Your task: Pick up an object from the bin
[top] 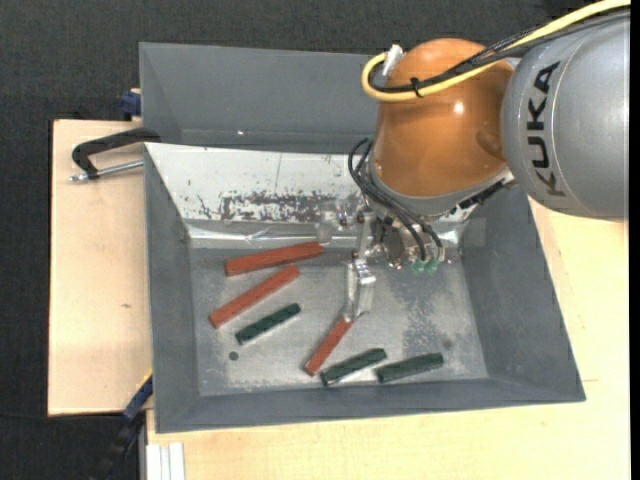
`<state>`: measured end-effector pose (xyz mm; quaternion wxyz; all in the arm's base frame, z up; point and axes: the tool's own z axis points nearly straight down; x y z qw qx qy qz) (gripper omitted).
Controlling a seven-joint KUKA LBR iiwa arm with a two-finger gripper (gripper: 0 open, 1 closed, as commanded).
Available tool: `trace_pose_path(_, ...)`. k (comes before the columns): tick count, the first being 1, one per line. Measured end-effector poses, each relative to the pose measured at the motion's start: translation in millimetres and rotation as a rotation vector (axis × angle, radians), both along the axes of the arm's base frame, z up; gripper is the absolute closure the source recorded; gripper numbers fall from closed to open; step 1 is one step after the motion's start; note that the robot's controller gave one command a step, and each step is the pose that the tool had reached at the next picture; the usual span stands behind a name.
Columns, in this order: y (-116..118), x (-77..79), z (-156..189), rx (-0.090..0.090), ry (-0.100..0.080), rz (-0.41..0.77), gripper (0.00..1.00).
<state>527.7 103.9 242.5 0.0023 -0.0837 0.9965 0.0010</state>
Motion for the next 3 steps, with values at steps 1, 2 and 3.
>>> trace_pose_path(1, 5.6, -9.5, -55.1, 0.001, -0.004, 0.009, 0.00)
trace_pose_path(2, -1.6, -14.0, -100.0, -0.001, 0.004, -0.095, 0.00)
trace_pose_path(3, -49.4, -11.5, -165.8, -0.001, 0.000, -0.002, 0.00)
